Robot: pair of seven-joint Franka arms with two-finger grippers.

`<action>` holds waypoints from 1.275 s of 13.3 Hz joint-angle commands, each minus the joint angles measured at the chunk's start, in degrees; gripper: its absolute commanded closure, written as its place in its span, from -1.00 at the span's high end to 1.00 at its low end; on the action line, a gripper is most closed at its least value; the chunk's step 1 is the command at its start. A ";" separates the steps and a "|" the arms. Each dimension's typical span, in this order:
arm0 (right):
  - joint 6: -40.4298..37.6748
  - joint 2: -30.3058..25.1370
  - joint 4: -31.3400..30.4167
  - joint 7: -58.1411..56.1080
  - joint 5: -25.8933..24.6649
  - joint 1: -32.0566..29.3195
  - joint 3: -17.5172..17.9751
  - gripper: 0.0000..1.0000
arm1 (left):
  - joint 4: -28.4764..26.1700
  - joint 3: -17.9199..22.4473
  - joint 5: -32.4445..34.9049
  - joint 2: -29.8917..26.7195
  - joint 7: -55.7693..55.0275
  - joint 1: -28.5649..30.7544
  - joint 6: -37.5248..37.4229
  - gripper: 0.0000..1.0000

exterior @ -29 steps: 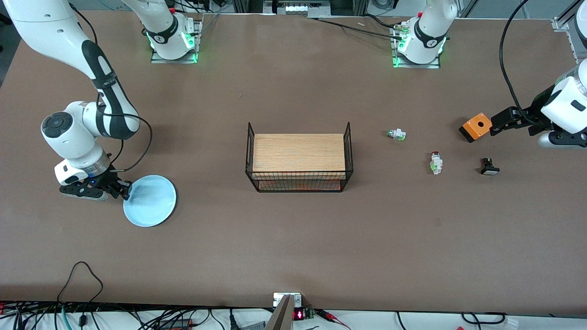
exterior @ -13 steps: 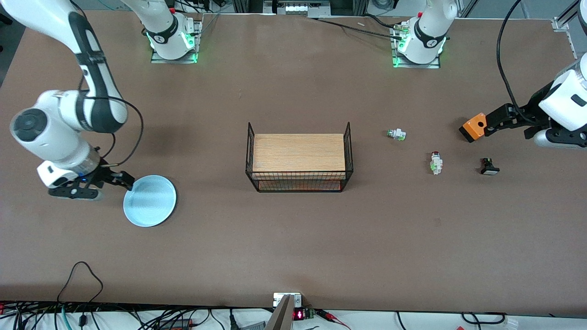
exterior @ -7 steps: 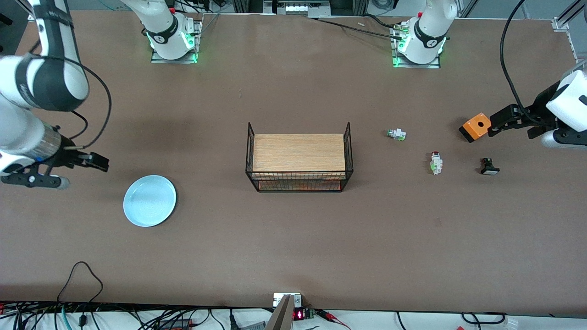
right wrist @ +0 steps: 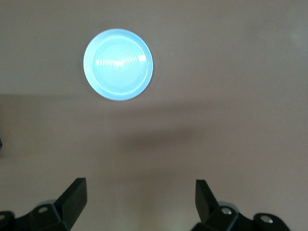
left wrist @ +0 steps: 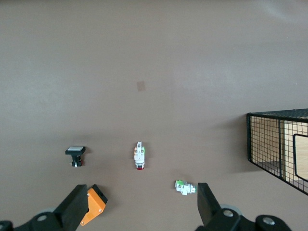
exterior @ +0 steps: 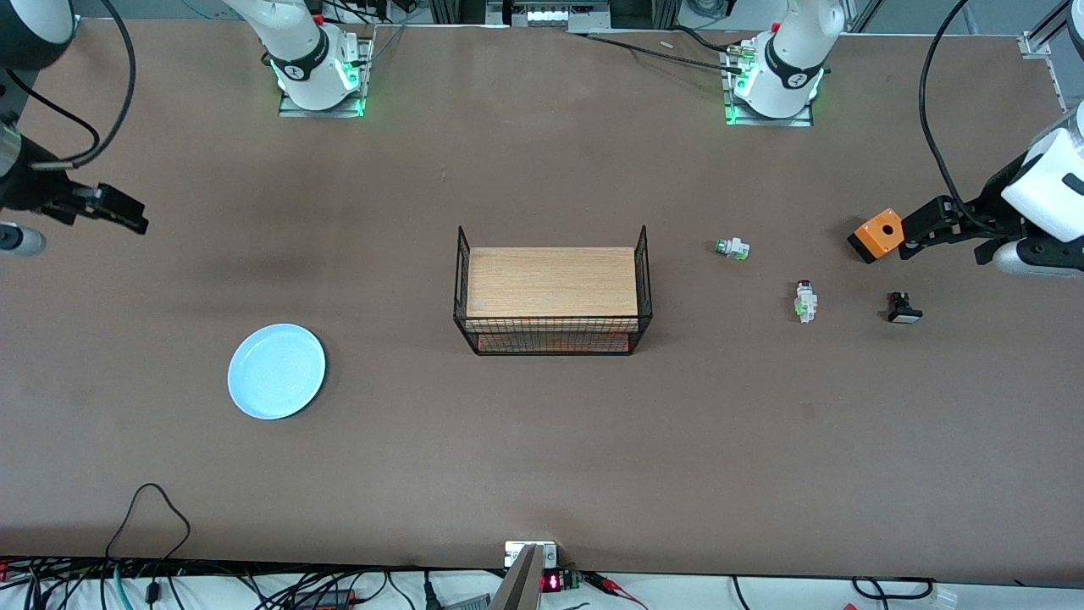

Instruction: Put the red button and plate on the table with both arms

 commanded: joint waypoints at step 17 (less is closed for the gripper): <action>-10.07 -2.63 2.32 -8.19 0.69 -2.27 3.00 1.00 | 1.39 -0.56 0.89 -0.97 -0.15 0.43 -4.54 1.00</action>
